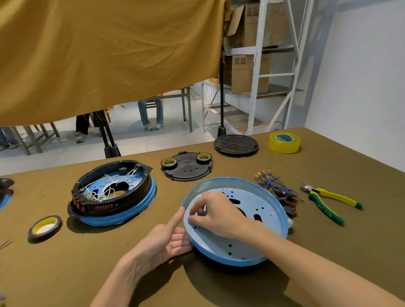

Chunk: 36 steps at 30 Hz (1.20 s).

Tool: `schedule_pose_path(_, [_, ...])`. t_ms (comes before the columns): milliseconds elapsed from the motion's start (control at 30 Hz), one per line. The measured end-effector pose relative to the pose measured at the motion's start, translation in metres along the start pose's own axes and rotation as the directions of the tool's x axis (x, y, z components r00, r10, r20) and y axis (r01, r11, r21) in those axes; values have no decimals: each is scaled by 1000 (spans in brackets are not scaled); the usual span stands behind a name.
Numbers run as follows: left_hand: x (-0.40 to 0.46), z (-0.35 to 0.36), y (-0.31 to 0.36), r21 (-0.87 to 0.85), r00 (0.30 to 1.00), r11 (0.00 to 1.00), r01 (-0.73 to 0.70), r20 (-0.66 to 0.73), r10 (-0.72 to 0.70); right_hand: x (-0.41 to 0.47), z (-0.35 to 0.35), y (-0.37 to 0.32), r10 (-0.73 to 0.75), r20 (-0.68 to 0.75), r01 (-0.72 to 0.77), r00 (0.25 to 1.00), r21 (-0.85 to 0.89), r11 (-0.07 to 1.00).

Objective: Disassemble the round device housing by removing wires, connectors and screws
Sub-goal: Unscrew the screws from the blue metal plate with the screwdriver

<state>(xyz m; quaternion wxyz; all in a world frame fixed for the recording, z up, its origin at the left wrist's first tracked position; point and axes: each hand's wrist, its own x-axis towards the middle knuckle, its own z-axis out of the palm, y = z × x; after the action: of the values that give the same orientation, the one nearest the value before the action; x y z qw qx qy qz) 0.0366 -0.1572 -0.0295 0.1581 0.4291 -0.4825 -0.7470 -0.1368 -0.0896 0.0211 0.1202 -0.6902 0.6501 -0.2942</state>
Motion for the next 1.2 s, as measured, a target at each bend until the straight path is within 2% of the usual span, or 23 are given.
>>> schedule_pose_path(267, [4, -4, -1, -16, 998, 1000, 16, 58, -15, -2, 8, -2, -86, -52, 84, 995, -48, 995])
schedule_pose_path(433, [4, -4, 0, -29, 998, 999, 21, 67, -19, 0, 8, -1, -119, 24, 119, 993, -4, 993])
schedule_pose_path(633, [2, -4, 0, -49, 994, 999, 11, 108, -6, -4, 12, 2, -42, -24, 44, 999, 78, 996])
schedule_pose_path(767, [-1, -2, 3, -55, 994, 998, 22, 107, -16, -3, 12, 2, -96, 12, 96, 995, -17, 995])
schedule_pose_path(967, [-2, -3, 3, -59, 993, 998, 20, 118, -13, -4, 13, 3, -48, -24, 47, 999, -35, 998])
schedule_pose_path(1100, [-2, -3, 2, -58, 994, 998, 16, 111, -9, -3, 13, 4, -93, 17, 93, 996, -24, 995])
schedule_pose_path(1200, [-1, -3, 2, -54, 992, 998, 10, 122, -4, -4, 13, 7, -49, -15, 49, 999, -22, 999])
